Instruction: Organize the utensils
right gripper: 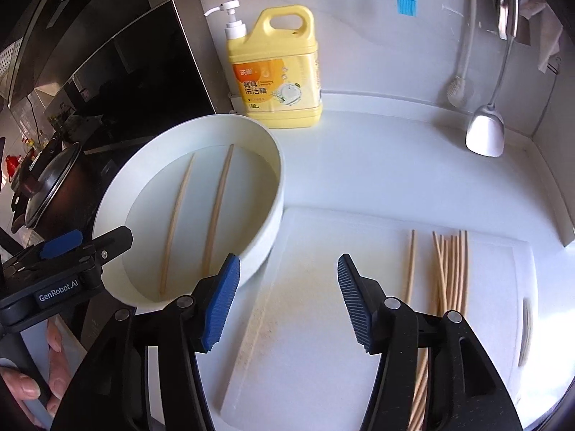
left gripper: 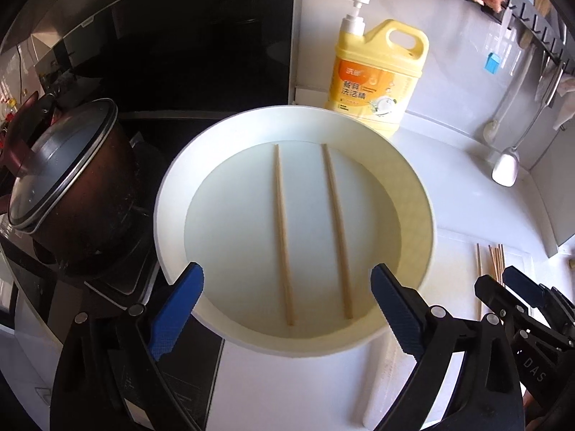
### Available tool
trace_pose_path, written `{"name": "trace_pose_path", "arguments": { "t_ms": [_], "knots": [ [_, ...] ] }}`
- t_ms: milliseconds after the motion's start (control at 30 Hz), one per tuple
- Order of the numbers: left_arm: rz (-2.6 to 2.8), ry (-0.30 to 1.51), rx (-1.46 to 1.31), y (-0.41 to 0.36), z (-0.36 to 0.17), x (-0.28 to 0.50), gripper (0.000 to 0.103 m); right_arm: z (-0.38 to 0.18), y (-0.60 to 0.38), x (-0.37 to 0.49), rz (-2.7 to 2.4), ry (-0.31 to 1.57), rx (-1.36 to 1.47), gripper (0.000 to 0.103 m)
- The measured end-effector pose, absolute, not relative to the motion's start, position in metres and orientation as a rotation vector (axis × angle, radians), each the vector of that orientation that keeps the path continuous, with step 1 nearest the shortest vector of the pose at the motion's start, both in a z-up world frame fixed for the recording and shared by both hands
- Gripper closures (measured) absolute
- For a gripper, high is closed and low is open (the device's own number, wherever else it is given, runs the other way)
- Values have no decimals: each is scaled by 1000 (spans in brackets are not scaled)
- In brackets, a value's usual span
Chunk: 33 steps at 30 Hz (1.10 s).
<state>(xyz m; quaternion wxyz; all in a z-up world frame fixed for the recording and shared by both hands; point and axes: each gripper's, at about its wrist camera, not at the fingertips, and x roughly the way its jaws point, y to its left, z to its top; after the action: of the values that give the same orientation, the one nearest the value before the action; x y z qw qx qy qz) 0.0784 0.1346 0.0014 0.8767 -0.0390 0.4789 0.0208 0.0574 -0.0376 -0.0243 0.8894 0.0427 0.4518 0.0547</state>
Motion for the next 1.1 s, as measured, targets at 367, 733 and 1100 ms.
{"name": "trace_pose_path", "arguments": {
  "t_ms": [367,733,1100],
  "knots": [
    [-17,1005,-77,59,8,29,8,-30,-136,-23,48,926,121,43],
    [-80,999,-17,-8,-1,-7,8,-52,-219,-68,-82,915,168,43],
    [-185,953,63,-38,-31,1,8,-78,-228,-75,-223,892,217,43]
  ]
}}
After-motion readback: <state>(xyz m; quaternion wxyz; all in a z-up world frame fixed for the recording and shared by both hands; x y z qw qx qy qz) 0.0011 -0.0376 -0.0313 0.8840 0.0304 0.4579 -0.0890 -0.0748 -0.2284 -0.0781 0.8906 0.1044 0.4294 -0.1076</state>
